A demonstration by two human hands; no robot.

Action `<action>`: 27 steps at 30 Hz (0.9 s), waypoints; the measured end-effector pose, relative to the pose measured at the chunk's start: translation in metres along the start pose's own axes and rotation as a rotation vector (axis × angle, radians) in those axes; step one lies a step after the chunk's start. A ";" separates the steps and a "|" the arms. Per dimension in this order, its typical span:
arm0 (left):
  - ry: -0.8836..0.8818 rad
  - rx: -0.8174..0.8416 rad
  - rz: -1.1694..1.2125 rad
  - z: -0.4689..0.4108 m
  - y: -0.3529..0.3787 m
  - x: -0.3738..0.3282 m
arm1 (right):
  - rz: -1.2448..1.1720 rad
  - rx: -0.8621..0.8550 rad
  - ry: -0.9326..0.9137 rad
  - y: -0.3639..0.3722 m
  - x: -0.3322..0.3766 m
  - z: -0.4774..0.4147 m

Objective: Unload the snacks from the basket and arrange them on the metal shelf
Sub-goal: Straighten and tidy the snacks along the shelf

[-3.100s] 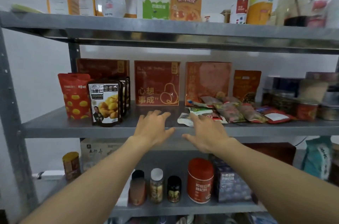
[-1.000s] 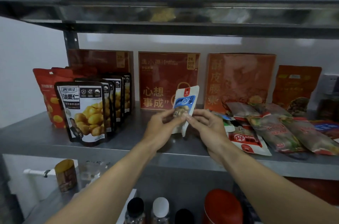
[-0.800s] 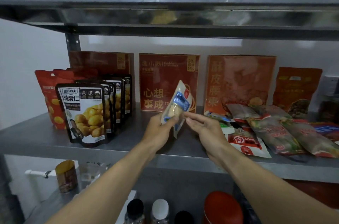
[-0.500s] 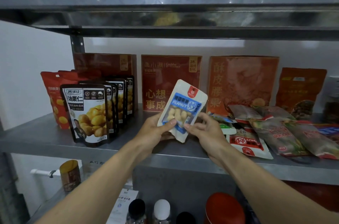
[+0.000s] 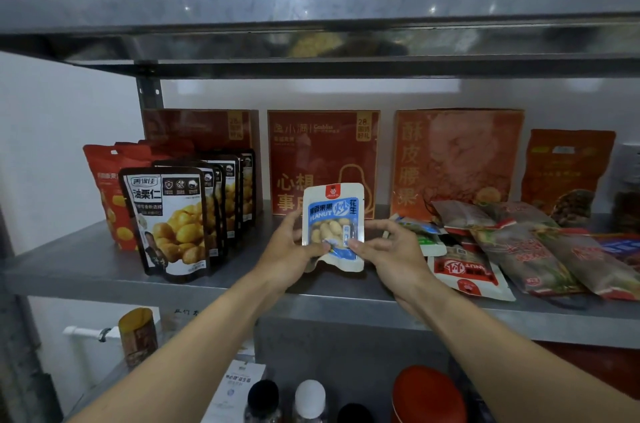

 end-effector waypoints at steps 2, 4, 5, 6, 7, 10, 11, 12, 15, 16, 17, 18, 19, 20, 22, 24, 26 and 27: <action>0.016 -0.017 -0.046 0.001 -0.007 -0.008 | 0.070 0.041 0.009 0.009 0.004 0.001; 0.024 -0.011 -0.127 0.002 -0.016 -0.015 | 0.166 0.097 0.007 0.024 0.008 0.001; 0.014 -0.016 -0.194 0.003 -0.023 -0.017 | 0.204 0.124 0.004 0.033 0.009 0.000; -0.001 -0.023 -0.289 0.004 -0.031 -0.017 | 0.241 0.147 -0.001 0.042 0.009 -0.001; -0.023 -0.028 -0.390 0.004 -0.040 -0.015 | 0.295 0.162 -0.008 0.050 0.008 -0.003; -0.077 -0.028 -0.569 0.006 -0.059 -0.001 | 0.550 0.165 -0.042 0.066 0.004 -0.010; -0.080 -0.019 -0.611 0.005 -0.060 0.002 | 0.592 0.165 -0.044 0.067 0.002 -0.013; -0.083 -0.011 -0.656 0.005 -0.060 0.005 | 0.611 0.165 -0.041 0.068 -0.001 -0.015; -0.096 0.006 -0.723 0.003 -0.056 0.011 | 0.638 0.152 -0.038 0.064 -0.007 -0.018; -0.094 0.008 -0.716 0.002 -0.055 0.011 | 0.651 0.149 -0.043 0.063 -0.007 -0.018; -0.089 0.011 -0.708 0.002 -0.053 0.010 | 0.668 0.148 -0.047 0.063 -0.006 -0.017; -0.083 0.016 -0.709 0.002 -0.052 0.008 | 0.681 0.150 -0.052 0.063 -0.006 -0.016; -0.086 0.015 -0.708 0.002 -0.052 0.007 | 0.676 0.152 -0.053 0.063 -0.005 -0.015; -0.086 0.012 -0.708 0.002 -0.052 0.006 | 0.657 0.147 -0.052 0.062 -0.005 -0.014; -0.084 0.009 -0.727 0.001 -0.052 0.001 | 0.602 0.121 -0.045 0.057 -0.002 -0.013; -0.063 0.002 -0.738 -0.001 -0.053 -0.006 | 0.560 0.098 -0.041 0.049 0.004 -0.013; -0.039 0.004 -0.706 -0.006 -0.051 -0.015 | 0.534 0.079 -0.047 0.037 0.013 -0.012; -0.020 0.018 -0.685 -0.008 -0.047 -0.019 | 0.522 0.059 -0.045 0.028 0.018 -0.014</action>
Point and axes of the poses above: each hand's wrist, its own z-axis away from the middle knuckle, its own y-axis out of the palm, x = y × z, the point moved 10 cm from there along -z, towards the middle knuckle, and after that the axes turned 15 degrees about z, right-handed, at the moved point
